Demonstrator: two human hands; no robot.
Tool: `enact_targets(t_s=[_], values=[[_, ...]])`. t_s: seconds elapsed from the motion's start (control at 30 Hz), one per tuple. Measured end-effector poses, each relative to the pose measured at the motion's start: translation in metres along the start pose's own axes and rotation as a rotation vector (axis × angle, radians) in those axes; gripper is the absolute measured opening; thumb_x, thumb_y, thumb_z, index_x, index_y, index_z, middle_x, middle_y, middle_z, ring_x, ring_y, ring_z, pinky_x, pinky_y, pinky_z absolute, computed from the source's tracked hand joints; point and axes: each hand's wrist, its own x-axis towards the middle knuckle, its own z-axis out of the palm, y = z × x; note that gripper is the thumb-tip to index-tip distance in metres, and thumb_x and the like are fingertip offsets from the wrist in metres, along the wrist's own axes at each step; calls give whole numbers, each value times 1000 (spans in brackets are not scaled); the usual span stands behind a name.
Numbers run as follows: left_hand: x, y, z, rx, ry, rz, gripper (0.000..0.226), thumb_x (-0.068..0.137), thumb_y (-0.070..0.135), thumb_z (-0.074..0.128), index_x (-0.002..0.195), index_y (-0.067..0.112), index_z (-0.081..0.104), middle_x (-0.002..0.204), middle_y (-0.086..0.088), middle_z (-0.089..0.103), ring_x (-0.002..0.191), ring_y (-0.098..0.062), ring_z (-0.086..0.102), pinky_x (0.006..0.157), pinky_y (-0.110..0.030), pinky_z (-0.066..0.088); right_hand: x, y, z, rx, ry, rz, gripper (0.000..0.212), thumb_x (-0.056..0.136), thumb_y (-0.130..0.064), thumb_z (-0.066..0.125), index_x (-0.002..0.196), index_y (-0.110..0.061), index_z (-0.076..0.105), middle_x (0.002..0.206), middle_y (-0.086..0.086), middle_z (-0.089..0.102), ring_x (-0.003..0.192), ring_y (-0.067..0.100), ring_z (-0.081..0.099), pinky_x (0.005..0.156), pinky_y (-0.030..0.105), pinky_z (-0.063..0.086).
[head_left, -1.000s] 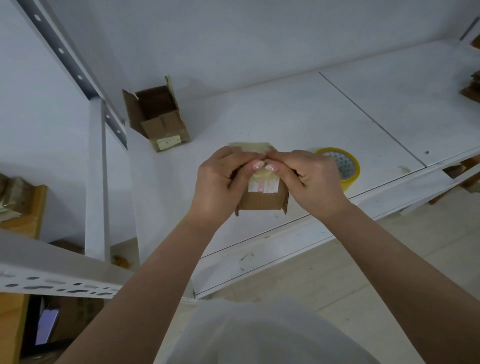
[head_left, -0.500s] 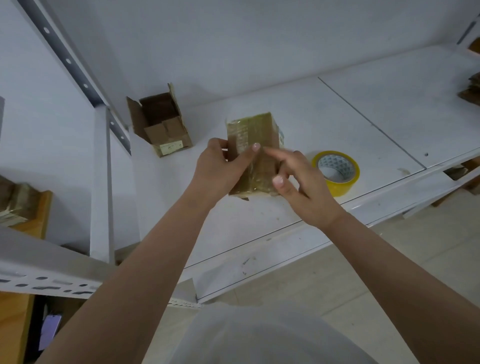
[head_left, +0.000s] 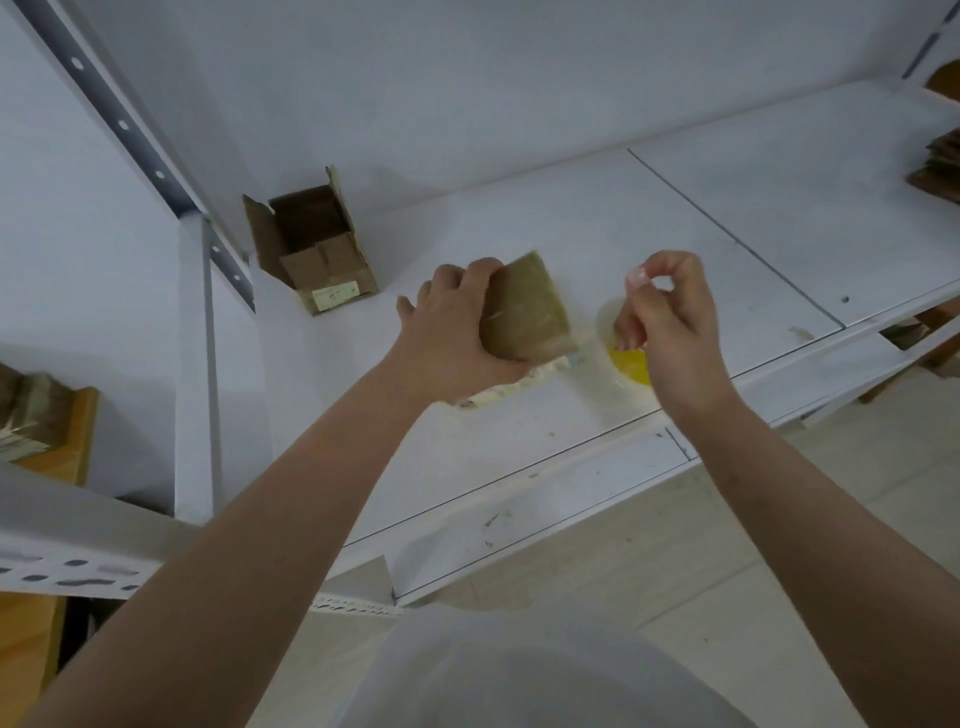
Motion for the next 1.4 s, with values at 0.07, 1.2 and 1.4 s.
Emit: enact_targets(t_s=[0.07,1.2,1.4], values=[[3,-8,-5,177,-75,158,94,62,47,81,142,39,31,132,-3,36,126,-31,33,110,-52,20,7,-2,-11,-56,36,-13,13,91,-28,51,93,-18,45,53,-4,46,54,17,44,59,28,42],[-39,-47,64,-348,217,117,37,74,22,80,111,22,73,124,5,56,118,-25,45,101,-12,28,-9,63,11,-721,-503,-263,60,73,-33,79,127,-13,63,80,13,66,77,29,56,67,46,51],[-40,-44,74,-211,407,214,30,74,18,79,104,15,76,113,-8,68,99,-35,58,87,-37,48,-13,62,14,-883,-468,-576,46,77,-26,73,114,1,70,61,10,61,58,28,56,56,28,45]])
